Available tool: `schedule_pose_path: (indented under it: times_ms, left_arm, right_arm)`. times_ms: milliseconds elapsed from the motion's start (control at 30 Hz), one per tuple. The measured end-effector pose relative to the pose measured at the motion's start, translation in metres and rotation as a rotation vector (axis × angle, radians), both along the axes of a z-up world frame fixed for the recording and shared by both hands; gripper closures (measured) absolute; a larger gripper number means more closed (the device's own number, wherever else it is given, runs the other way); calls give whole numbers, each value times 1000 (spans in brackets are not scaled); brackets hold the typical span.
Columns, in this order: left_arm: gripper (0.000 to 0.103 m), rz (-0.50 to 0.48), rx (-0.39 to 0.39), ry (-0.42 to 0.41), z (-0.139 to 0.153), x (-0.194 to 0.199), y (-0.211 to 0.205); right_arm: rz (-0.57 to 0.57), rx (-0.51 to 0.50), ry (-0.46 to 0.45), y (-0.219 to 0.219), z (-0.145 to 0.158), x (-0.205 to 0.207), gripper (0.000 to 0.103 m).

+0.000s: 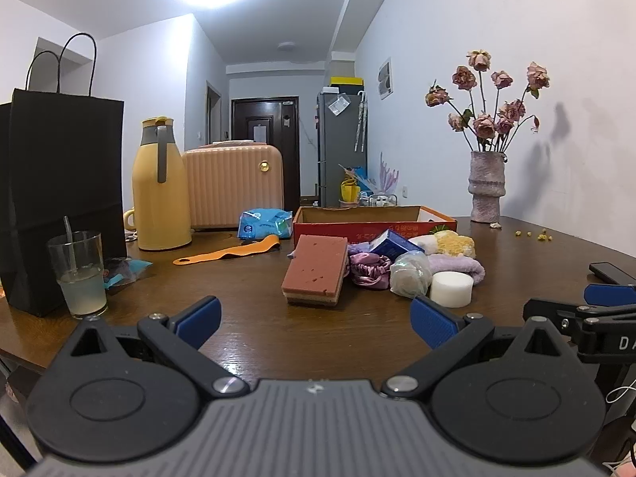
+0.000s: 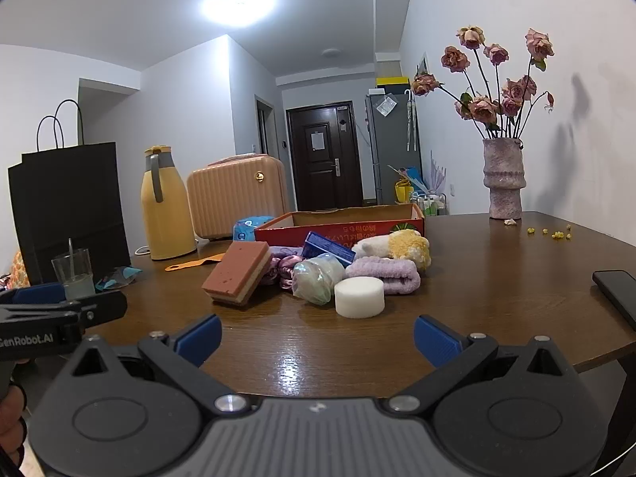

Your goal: Organize soft objects

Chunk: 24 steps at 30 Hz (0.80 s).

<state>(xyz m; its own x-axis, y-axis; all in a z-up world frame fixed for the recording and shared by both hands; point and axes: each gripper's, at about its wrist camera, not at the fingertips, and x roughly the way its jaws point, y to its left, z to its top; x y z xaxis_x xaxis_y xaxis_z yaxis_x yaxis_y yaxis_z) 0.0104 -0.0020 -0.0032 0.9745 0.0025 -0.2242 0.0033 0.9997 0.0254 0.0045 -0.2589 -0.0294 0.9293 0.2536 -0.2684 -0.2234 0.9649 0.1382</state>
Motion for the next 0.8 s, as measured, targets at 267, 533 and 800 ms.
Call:
schedule_pose_path:
  times_ms: [267,533,800]
  left_arm:
    - [0,12,-20,11,-4,57,9]
    - [0,48,-126,177,-22,134,33]
    - [6,24,-196,225,-15,202,53]
  right_arm:
    - [5,18,37,11,-13,38,0]
    - [76,-2,149,31,-24,104,51]
    - [176,116,189,57,-17,180,53]
